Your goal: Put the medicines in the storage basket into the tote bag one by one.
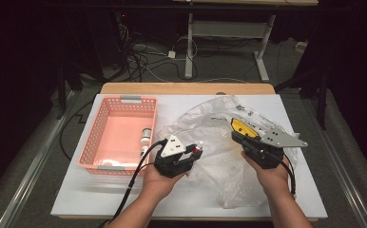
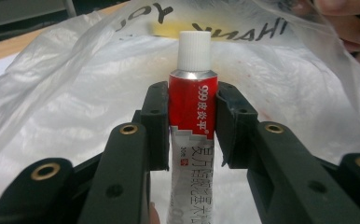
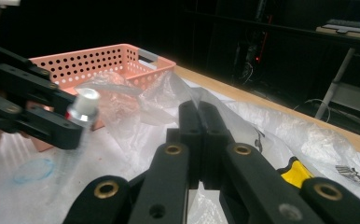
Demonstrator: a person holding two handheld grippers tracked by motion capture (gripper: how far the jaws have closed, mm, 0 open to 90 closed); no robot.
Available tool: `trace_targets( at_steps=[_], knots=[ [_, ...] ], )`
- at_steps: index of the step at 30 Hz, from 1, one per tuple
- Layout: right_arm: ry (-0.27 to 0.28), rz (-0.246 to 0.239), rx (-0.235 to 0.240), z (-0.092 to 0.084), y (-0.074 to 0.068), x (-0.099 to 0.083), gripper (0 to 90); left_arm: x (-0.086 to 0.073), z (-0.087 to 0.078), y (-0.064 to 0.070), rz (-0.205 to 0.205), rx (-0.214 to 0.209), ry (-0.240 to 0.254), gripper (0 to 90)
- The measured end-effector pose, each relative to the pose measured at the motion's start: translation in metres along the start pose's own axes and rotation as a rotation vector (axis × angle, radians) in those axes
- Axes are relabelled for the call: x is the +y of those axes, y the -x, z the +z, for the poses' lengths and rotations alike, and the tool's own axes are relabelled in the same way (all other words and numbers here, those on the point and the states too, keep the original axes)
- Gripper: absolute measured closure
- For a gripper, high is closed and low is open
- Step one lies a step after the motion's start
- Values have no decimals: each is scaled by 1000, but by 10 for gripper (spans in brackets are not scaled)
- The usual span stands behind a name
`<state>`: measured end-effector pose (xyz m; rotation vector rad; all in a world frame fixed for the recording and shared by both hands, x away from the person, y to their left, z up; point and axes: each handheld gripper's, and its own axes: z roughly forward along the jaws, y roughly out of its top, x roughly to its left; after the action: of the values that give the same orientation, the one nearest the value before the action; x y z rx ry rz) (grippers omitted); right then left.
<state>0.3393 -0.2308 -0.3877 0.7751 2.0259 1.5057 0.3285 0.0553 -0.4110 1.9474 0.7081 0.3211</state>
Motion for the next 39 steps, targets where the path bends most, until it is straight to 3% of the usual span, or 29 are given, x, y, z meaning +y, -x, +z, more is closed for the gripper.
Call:
trace_targets(
  at_steps=[10, 18, 25, 39],
  knots=[
    [13, 12, -1, -2, 3, 1, 900, 17, 50, -3, 10, -2, -2, 663],
    [25, 16, -3, -3, 4, 2, 900, 22, 80, -3, 32, 22, -2, 663],
    [31, 19, -6, -3, 4, 4, 900, 27, 96, -7, 14, 34, -2, 663],
    [58, 21, -14, -8, 7, 9, 900, 23, 118, -11, -5, 53, -54, 662]
  ],
)
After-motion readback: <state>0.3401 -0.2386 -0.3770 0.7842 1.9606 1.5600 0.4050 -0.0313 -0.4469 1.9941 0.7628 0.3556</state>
